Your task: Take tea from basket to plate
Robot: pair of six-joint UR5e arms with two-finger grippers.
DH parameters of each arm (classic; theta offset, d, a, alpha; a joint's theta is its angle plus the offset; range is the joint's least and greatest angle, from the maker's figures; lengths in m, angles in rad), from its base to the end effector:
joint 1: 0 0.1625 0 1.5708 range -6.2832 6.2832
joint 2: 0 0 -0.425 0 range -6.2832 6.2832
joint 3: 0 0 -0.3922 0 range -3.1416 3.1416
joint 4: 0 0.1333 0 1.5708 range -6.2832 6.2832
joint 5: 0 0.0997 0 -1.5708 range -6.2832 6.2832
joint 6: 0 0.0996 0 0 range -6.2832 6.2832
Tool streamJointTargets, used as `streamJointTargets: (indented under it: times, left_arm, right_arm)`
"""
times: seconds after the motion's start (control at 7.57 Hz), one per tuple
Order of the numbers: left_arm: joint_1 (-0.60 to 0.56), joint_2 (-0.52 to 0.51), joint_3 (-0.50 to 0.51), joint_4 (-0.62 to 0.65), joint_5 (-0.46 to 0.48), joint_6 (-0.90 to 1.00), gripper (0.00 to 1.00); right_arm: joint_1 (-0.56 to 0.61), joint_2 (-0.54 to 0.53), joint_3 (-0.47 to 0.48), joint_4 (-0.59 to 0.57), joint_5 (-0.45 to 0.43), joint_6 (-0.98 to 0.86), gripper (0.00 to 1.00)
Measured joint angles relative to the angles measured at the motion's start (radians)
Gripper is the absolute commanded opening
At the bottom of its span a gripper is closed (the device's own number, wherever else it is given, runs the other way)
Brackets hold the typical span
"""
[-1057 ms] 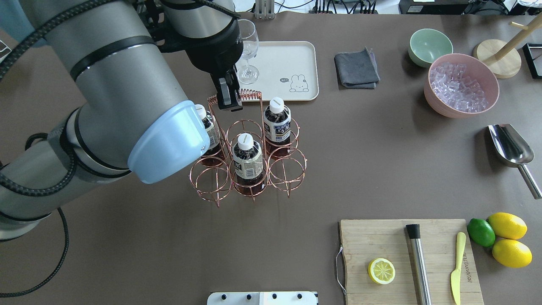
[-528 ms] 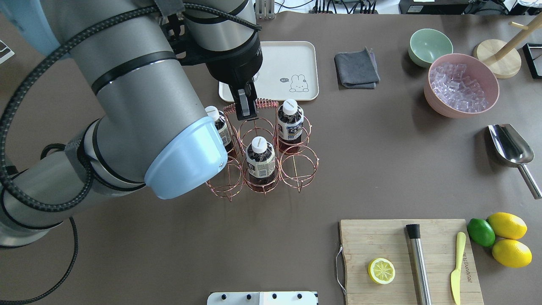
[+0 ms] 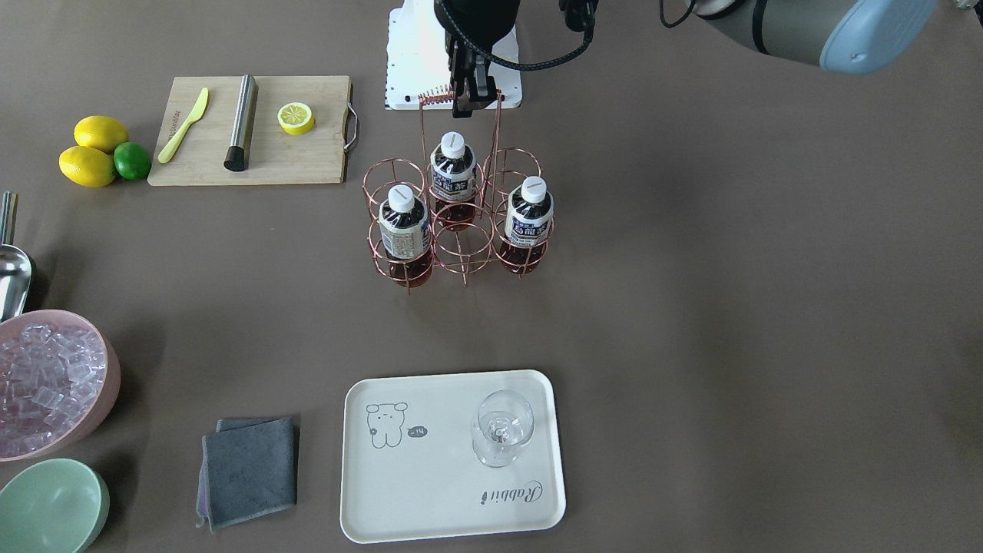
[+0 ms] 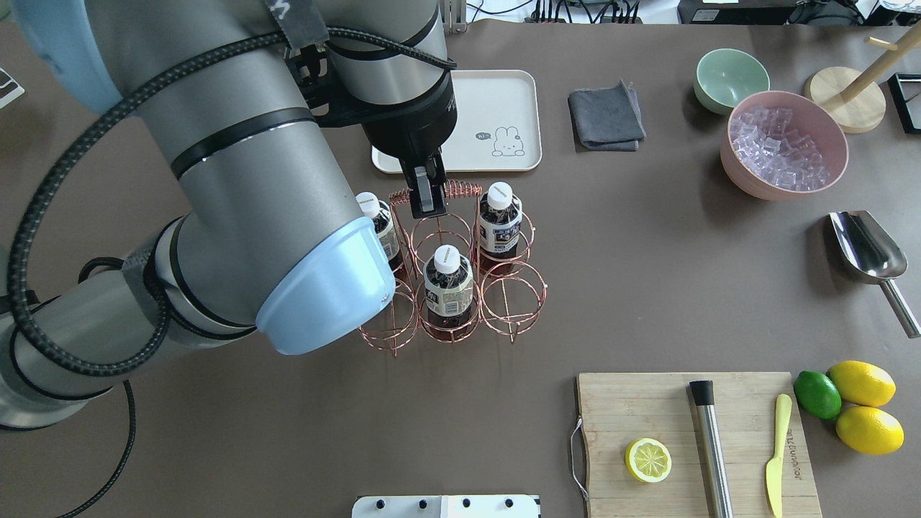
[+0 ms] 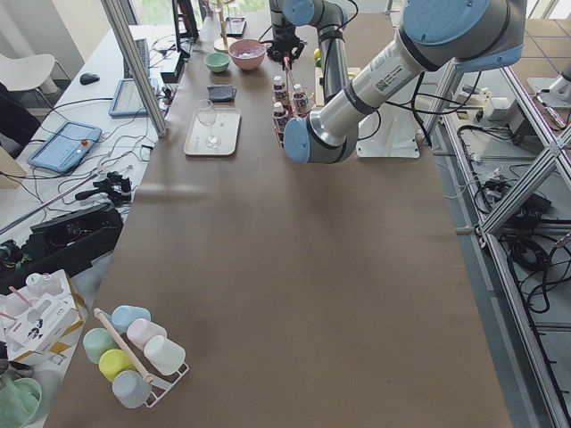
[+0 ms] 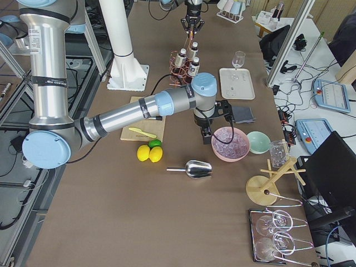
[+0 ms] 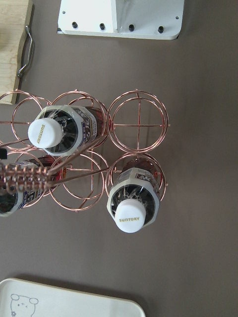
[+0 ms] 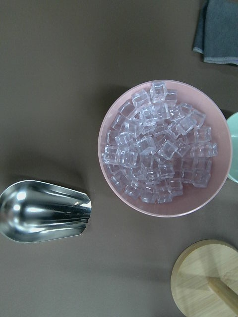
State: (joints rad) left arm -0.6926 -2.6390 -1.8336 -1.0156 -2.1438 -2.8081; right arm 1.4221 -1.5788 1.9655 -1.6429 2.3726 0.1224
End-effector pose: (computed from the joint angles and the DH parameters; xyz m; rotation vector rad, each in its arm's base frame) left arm 0.4076 -0.4412 -0.0238 -0.8125 0.6487 -1.5552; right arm -0.0095 -0.4800 0.4746 0.1874 -0.8282 -0.1508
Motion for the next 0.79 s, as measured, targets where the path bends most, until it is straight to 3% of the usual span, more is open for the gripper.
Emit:
streamJointTargets:
  times: [0.79]
  left_arm:
    - [0.046, 0.003, 0.017, -0.032, 0.050, -0.025, 0.00]
  right_arm:
    - [-0.024, 0.025, 0.002, 0.000, 0.004, 0.001, 0.99]
